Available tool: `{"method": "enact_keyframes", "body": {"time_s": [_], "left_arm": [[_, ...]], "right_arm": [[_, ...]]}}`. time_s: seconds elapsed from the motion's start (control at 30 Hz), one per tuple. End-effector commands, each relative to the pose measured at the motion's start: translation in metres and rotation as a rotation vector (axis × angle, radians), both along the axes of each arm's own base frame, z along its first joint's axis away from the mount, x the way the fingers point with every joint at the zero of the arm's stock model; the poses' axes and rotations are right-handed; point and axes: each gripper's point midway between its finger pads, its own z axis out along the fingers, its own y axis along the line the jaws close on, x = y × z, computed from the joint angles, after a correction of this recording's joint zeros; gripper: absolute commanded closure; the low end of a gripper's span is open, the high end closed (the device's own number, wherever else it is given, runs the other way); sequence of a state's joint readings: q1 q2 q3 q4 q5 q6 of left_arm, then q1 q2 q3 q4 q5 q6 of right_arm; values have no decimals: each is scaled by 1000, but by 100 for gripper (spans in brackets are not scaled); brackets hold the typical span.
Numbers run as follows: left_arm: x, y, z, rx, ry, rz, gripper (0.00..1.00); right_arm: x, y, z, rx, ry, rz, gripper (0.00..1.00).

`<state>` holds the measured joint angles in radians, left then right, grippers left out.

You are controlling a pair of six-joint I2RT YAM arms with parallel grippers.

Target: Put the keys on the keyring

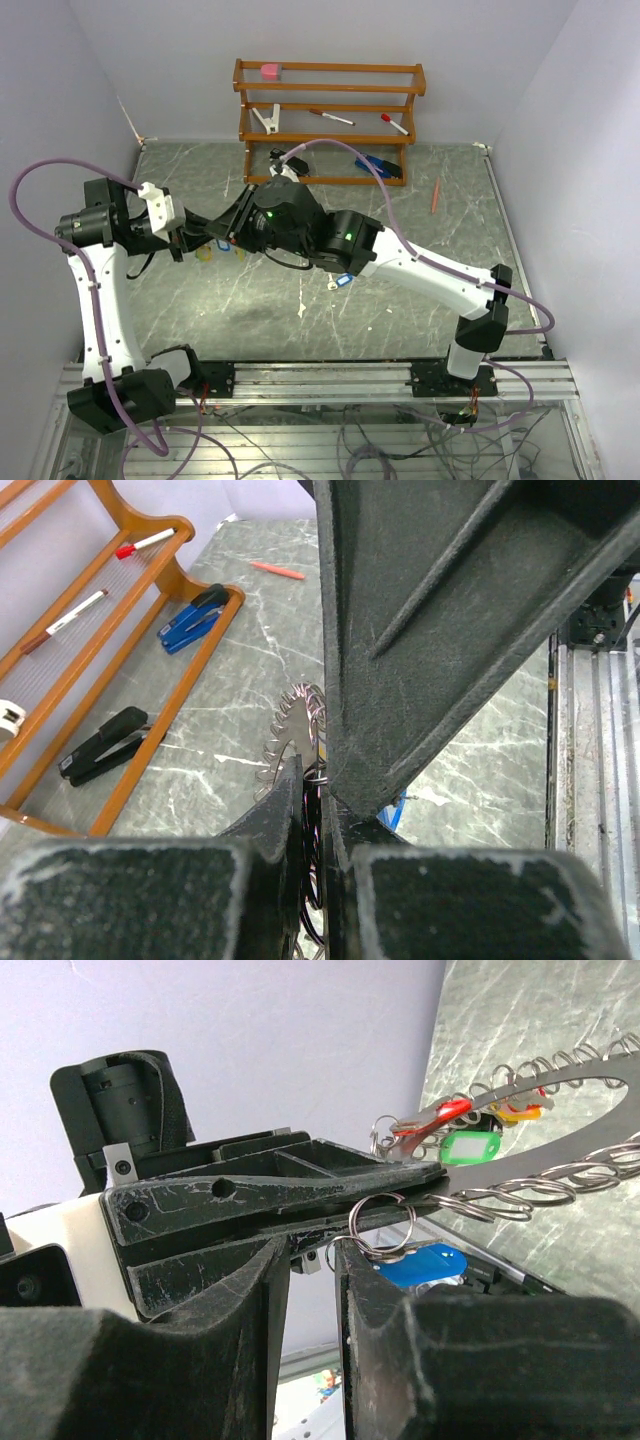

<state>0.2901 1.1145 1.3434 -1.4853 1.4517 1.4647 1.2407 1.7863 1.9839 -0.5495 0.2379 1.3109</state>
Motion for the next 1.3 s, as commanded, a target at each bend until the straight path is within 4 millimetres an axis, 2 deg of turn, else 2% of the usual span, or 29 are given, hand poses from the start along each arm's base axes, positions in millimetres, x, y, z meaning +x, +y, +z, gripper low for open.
{"method": "enact_keyframes", "body": {"time_s": [0.0,0.3,0.53,0.73,1.03,1.27], "left_arm": [[-17,-19,30,-131,-21,-83,93],[-19,-22,35,-141,19,-100,93],[-18,-22,28,-142,20,-101,93],[-14,-21,25,-146,32,-100,93],[-10,-20,23,-156,66,-97,93],[-9,-21,24,-163,90,-100,93]], "right_arm": [[-6,7,-4,27,17,33,75],[2,1,-6,52,31,22,72],[5,-6,-10,40,39,13,67],[4,-10,-14,22,47,11,66],[4,-27,-14,-10,46,-16,66],[6,-25,-18,-33,46,-9,66]]}}
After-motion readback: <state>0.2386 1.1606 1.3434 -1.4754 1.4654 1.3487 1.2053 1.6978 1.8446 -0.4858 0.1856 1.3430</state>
